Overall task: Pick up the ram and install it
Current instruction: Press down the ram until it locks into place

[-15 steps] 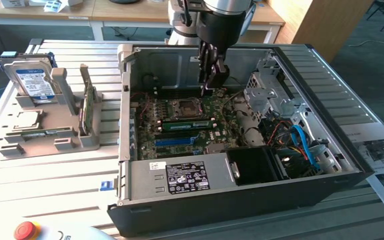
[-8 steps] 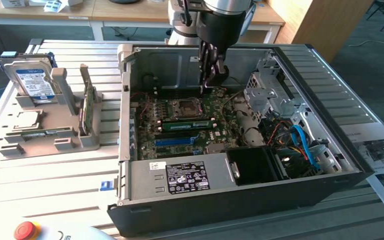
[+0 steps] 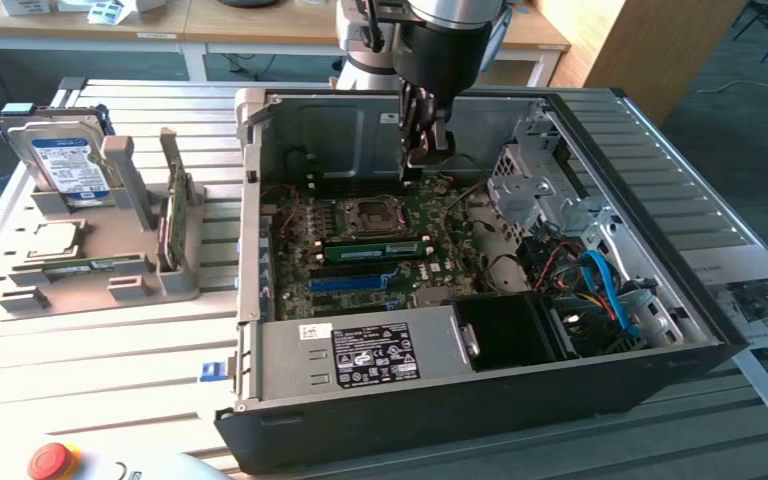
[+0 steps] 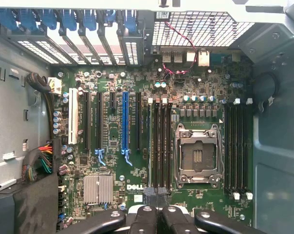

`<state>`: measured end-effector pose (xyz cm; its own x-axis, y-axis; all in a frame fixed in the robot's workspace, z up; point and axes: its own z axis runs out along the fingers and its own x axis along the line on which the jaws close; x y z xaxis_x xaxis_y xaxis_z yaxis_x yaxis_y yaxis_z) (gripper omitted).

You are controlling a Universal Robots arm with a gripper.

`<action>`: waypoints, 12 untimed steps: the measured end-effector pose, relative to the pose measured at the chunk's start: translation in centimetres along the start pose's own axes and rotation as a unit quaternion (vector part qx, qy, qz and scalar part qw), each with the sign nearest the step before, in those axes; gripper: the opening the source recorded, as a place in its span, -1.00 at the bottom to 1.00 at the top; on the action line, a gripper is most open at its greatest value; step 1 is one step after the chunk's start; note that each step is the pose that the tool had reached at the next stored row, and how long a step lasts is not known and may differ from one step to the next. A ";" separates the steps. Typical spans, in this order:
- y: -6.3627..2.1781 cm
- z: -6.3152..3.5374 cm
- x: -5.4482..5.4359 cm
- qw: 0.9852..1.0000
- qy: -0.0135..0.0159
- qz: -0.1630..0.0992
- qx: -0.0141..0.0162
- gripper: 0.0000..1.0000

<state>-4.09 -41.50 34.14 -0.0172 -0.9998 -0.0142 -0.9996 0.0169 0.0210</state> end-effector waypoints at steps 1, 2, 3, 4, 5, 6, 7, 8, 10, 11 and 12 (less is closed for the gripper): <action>0.00 -0.01 0.0 1.000 0.000 0.000 0.000 -0.79; 0.00 0.00 0.0 1.000 0.000 0.000 0.000 -0.79; 0.00 -0.01 0.0 1.000 0.000 0.000 0.000 -0.79; 0.00 -0.01 0.0 1.000 0.000 0.000 0.000 -0.79; 0.00 -0.05 0.0 1.000 0.000 0.000 0.000 -0.79; 0.00 -0.09 0.0 1.000 0.000 0.000 0.000 -0.79; 0.00 -0.09 0.0 1.000 0.000 0.000 0.000 -0.79; 0.00 -0.10 0.0 1.000 0.000 0.000 0.000 -0.79; 0.00 -0.10 0.0 1.000 0.000 0.000 0.000 -0.79; 0.00 -0.11 0.0 1.000 0.000 0.000 0.000 -0.79; 0.00 -0.11 0.0 1.000 0.000 0.000 0.000 -0.79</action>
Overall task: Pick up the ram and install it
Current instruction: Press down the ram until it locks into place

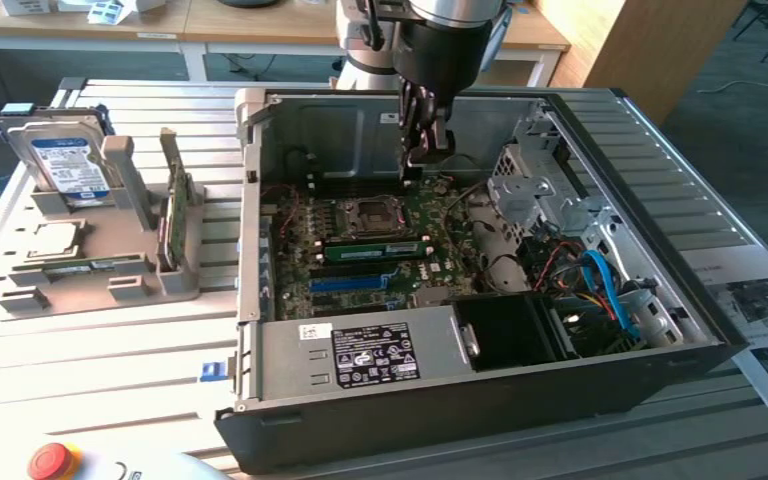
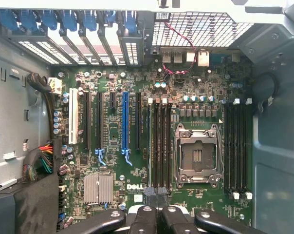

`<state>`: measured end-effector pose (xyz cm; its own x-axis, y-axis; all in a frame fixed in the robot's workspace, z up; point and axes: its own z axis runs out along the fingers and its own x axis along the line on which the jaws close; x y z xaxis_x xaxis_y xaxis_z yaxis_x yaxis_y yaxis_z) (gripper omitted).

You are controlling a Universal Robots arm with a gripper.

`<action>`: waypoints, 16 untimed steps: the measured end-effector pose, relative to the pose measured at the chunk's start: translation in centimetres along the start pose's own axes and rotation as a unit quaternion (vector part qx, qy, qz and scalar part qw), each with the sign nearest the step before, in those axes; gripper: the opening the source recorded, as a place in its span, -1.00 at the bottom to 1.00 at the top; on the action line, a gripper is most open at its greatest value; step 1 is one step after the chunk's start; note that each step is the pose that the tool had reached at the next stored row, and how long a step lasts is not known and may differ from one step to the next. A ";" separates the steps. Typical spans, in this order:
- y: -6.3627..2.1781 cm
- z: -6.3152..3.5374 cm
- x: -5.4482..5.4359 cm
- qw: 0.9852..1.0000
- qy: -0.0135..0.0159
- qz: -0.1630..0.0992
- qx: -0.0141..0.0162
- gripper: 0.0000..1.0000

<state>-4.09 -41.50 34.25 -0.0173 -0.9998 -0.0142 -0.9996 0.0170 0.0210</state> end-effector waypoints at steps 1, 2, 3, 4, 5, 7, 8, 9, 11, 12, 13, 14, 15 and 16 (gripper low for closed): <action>0.00 -0.01 0.0 1.000 0.000 0.000 0.000 -0.79; -0.02 -0.02 0.0 1.000 0.000 0.000 0.000 -0.79; -0.04 -0.02 0.1 1.000 0.000 0.000 0.000 -0.79; -0.08 -0.01 0.1 1.000 0.000 0.000 0.000 -0.79; -0.12 -0.01 0.2 1.000 0.000 0.000 0.000 -0.79; -0.76 -0.03 0.5 1.000 0.000 0.000 0.000 -0.79; -1.36 -0.04 0.8 1.000 0.000 0.000 0.000 -0.79; -2.23 -0.07 1.2 1.000 0.000 0.000 -0.001 -0.79; -2.86 -0.08 1.6 1.000 0.000 0.000 -0.001 -0.79; -3.02 -0.09 1.7 1.000 0.000 0.000 -0.001 -0.79; -3.16 -0.10 1.7 1.000 0.000 0.000 -0.001 -0.79; -3.29 -0.10 1.8 1.000 0.000 0.000 -0.001 -0.79; -3.39 -0.10 1.8 1.000 0.000 0.000 -0.001 -0.79; -3.45 -0.10 1.8 1.000 0.000 0.000 -0.001 -0.79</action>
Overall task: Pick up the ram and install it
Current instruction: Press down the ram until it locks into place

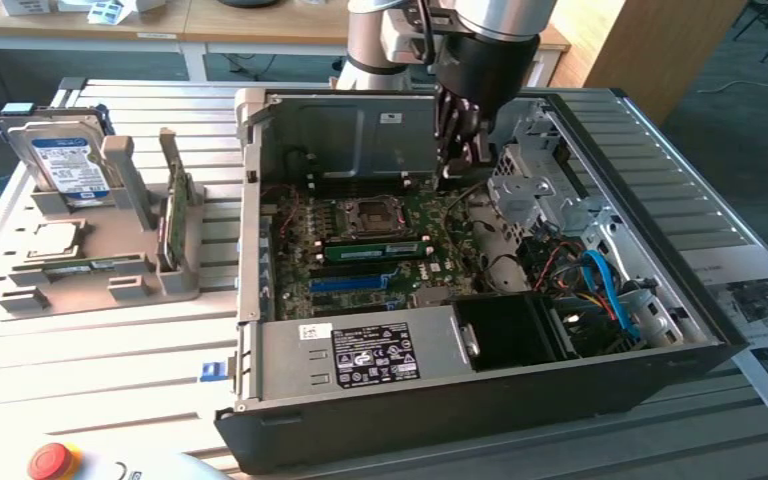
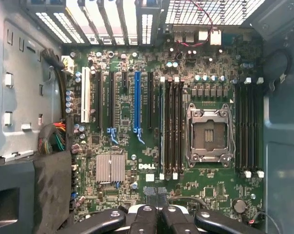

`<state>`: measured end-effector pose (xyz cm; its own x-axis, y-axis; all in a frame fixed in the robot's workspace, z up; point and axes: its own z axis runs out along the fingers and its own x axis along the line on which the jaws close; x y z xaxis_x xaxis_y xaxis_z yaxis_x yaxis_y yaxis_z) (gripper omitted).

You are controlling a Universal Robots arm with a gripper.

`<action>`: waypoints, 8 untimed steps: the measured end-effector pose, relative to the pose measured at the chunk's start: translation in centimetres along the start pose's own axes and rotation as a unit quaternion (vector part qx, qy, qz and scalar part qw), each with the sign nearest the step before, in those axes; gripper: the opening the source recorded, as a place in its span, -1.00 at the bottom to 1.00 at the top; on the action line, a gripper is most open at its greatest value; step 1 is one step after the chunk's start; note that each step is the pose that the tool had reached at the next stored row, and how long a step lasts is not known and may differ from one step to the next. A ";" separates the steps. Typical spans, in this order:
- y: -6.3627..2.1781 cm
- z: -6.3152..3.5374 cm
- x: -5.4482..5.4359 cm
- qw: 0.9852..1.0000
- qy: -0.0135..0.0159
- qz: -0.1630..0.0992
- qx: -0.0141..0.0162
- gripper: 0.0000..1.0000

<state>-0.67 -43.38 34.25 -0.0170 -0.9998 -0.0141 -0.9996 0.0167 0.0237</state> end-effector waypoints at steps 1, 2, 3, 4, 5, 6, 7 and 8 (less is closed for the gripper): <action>-0.03 0.00 0.0 1.000 0.000 0.000 0.000 -0.79; -0.03 0.00 0.0 1.000 0.000 0.000 0.000 -0.79; -0.03 -0.01 0.0 1.000 0.000 0.000 0.000 -0.79; -0.03 0.00 0.0 1.000 0.000 0.000 0.000 -0.79; -0.03 0.00 0.0 1.000 0.000 0.000 0.000 -0.79; -0.03 0.05 0.0 1.000 0.000 0.000 0.000 -0.79; -0.04 0.16 0.0 1.000 0.000 0.000 0.000 -0.79; -0.04 0.32 0.0 1.000 0.000 0.000 0.000 -0.79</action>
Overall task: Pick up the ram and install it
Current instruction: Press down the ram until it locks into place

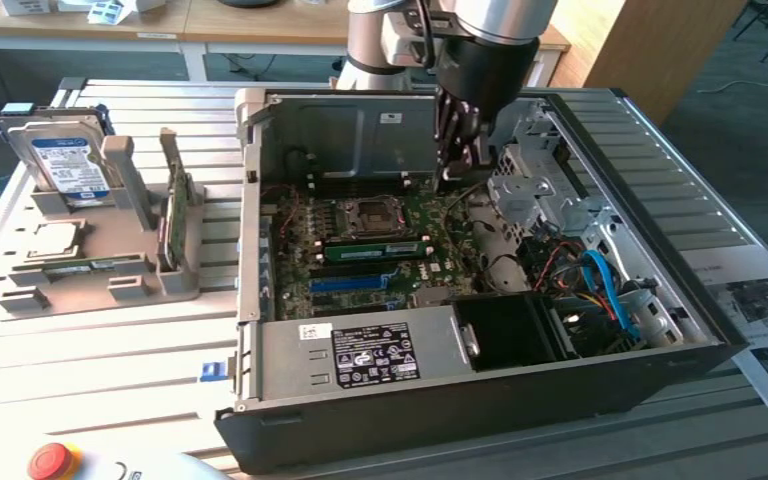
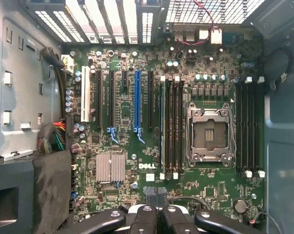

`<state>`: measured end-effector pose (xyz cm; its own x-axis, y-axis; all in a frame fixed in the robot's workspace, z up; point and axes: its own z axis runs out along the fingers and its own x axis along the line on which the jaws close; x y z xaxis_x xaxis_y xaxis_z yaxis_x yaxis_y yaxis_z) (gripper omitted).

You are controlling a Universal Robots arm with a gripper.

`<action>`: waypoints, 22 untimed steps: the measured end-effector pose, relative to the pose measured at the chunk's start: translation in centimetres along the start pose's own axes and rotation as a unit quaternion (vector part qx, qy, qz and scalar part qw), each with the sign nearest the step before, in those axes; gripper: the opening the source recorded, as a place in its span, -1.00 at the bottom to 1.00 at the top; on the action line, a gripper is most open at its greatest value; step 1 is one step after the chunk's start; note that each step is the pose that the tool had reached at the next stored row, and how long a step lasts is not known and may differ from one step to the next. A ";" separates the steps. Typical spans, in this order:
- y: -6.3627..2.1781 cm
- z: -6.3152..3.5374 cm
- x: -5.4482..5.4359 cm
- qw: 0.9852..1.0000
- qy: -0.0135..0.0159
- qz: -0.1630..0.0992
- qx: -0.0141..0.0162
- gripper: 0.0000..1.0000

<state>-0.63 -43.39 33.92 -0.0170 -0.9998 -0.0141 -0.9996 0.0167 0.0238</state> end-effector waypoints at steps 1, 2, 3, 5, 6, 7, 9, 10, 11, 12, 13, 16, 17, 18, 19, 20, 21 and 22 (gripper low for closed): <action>-0.01 0.18 0.0 1.000 0.000 0.000 0.000 -0.79; -0.01 0.36 0.0 1.000 0.000 0.000 0.000 -0.79; -0.02 0.55 0.0 1.000 0.000 0.000 0.000 -0.79; -0.03 0.91 0.0 1.000 0.000 0.000 0.000 -0.79; -0.04 1.09 0.0 1.000 0.000 0.000 0.000 -0.79; -0.04 1.27 0.0 1.000 0.000 0.000 0.000 -0.79; -0.05 1.64 0.0 1.000 0.000 0.000 0.000 -0.79; -0.06 1.82 0.0 1.000 0.000 0.000 0.000 -0.79; -0.06 1.99 0.0 1.000 0.000 0.000 0.000 -0.79; -0.06 2.18 0.0 1.000 0.000 0.000 0.000 -0.79; -0.07 2.35 0.0 1.000 0.000 0.000 0.000 -0.79; -0.08 2.91 0.0 1.000 0.000 0.000 0.000 -0.79; -0.09 3.09 0.0 1.000 0.000 0.000 0.000 -0.79; -0.09 3.27 0.0 1.000 0.000 0.000 0.000 -0.79; -0.09 3.45 0.0 1.000 0.000 0.000 0.000 -0.79; -0.10 3.63 0.0 1.000 0.000 0.000 0.000 -0.79; -0.11 3.82 0.1 1.000 0.000 0.000 0.000 -0.79; -0.11 4.00 0.1 1.000 0.000 0.000 0.000 -0.79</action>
<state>-0.62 -43.39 29.92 -0.0170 -0.9998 -0.0141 -0.9996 0.0166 0.0238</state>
